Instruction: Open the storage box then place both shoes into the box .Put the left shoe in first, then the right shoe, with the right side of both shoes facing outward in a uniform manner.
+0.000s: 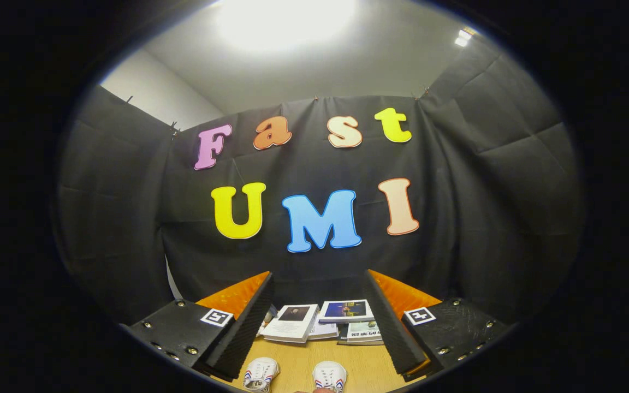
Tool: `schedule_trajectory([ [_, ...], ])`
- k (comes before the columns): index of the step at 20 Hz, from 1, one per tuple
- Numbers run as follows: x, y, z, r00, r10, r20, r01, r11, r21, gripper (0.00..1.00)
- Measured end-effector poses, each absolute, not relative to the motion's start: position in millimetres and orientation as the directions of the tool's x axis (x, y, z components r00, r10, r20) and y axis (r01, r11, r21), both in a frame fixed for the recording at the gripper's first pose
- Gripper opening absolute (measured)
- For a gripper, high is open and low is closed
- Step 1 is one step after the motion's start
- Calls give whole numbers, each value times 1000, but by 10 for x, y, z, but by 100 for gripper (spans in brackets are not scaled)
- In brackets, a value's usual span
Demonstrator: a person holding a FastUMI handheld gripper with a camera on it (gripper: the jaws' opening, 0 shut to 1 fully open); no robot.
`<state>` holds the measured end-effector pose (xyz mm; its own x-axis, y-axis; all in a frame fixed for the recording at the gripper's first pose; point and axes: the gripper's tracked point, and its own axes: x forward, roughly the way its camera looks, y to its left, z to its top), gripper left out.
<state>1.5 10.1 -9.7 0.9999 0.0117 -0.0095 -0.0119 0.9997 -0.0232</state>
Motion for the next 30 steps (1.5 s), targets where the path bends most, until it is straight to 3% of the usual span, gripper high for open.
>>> schedule_trajectory([
  [10,290,276,-293,997,68,-45,-68,998,2,99],
  [16,560,630,-841,958,218,-184,-201,974,107,98],
  [24,695,1506,-1847,748,515,-419,-393,852,346,96],
  [30,684,2055,-2685,568,625,-536,-439,781,445,96],
])
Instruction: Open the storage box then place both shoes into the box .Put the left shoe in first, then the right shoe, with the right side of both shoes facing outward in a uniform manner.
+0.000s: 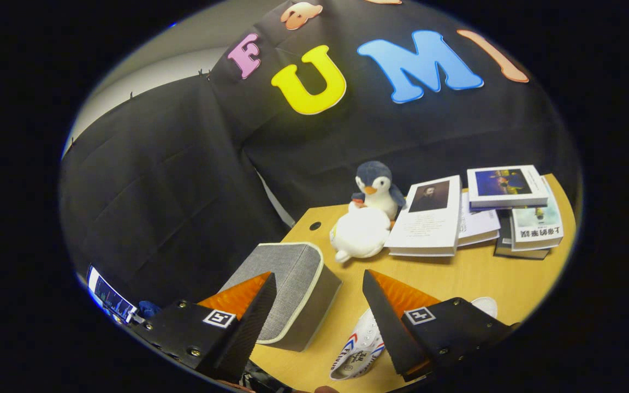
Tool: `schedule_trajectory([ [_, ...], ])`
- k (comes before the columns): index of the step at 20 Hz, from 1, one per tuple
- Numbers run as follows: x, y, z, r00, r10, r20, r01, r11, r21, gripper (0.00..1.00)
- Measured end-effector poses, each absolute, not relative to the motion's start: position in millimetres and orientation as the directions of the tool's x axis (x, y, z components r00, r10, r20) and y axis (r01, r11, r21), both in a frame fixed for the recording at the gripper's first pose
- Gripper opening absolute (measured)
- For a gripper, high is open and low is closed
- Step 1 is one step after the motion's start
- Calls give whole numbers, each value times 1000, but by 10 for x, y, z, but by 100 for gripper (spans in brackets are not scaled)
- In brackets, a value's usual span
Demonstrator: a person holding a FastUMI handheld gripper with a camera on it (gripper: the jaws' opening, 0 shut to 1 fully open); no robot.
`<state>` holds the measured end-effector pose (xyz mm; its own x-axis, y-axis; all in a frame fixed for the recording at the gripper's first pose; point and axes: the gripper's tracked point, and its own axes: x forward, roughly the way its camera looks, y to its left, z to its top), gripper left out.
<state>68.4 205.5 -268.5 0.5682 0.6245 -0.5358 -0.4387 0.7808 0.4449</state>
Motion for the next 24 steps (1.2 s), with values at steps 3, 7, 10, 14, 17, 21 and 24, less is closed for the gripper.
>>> schedule_trajectory([
  [3,666,2257,-3025,495,662,-563,-417,749,514,97],
  [7,630,2546,-3277,407,733,-545,-339,675,655,97],
  [10,625,2703,-3529,359,752,-554,-281,652,704,98],
  [14,569,2909,-3723,287,801,-526,-205,588,783,97],
  [17,522,3039,-3730,254,846,-469,-126,510,851,97],
  [21,484,3127,-3698,231,870,-436,-65,461,885,80],
  [24,557,3077,-3601,250,867,-432,-30,453,891,52],
])
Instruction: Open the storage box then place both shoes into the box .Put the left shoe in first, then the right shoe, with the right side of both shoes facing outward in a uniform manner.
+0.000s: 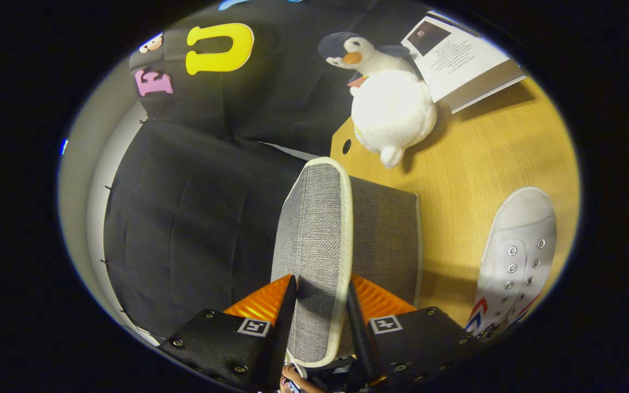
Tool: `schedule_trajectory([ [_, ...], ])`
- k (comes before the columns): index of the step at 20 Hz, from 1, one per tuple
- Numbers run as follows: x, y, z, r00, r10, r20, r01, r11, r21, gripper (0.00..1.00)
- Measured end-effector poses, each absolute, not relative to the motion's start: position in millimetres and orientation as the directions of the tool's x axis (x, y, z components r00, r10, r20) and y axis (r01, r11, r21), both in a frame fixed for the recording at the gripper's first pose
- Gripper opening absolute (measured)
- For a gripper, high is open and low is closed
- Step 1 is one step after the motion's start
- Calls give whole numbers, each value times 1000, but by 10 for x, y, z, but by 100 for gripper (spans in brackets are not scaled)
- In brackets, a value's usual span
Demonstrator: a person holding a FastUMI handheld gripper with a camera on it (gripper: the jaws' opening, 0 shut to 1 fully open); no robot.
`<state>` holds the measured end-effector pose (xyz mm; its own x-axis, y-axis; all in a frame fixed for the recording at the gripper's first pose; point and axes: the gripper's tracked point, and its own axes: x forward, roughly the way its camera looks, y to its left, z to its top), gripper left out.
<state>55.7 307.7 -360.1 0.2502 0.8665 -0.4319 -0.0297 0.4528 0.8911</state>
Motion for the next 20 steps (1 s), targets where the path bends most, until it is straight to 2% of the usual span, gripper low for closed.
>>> schedule_trajectory([
  [1,592,3076,-3565,248,869,-428,16,438,899,25],
  [2,559,3083,-3512,230,882,-412,31,416,909,16],
  [4,518,3058,-3461,209,885,-417,-7,427,904,7],
  [9,440,3174,-3118,194,892,-408,-36,422,906,7],
  [20,425,4062,-2018,220,880,-421,-282,470,836,8],
])
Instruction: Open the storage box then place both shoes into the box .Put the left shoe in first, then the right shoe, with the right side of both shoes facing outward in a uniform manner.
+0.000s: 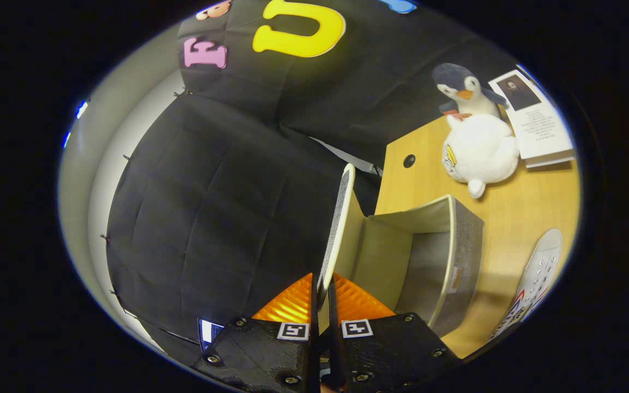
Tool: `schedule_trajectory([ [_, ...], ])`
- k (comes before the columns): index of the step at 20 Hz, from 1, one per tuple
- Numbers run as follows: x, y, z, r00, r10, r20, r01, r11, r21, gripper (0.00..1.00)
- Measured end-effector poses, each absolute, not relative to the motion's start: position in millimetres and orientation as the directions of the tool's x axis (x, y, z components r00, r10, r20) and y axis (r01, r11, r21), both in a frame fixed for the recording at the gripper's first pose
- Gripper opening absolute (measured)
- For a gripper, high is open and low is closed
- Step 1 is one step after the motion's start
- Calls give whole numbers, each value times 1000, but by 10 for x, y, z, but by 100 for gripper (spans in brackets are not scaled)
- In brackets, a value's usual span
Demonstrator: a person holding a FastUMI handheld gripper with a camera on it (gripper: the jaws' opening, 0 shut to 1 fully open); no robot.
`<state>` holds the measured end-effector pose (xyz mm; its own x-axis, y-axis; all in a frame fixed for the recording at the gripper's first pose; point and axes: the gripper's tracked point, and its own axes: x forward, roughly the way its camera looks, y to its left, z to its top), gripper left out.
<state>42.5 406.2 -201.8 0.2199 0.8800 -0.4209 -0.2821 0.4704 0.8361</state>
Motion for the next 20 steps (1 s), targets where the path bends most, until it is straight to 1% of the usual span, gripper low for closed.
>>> schedule_trajectory([
  [3,348,4544,-1856,198,882,-429,-362,472,804,9],
  [5,324,4866,-1866,187,878,-441,-385,478,789,9],
  [7,260,5192,-1914,168,881,-442,-371,472,800,9],
  [12,169,5606,-2024,173,870,-462,-371,491,788,9],
  [13,178,5585,-2032,177,863,-473,-378,504,777,12],
  [14,151,5681,-2096,172,859,-482,-387,509,769,18],
  [15,156,5715,-2111,168,855,-491,-396,515,760,43],
  [17,176,5777,-2132,169,849,-501,-403,524,751,48],
  [19,155,5656,-2170,167,834,-526,-411,543,732,91],
  [20,158,5565,-2159,168,827,-537,-410,554,724,96],
])
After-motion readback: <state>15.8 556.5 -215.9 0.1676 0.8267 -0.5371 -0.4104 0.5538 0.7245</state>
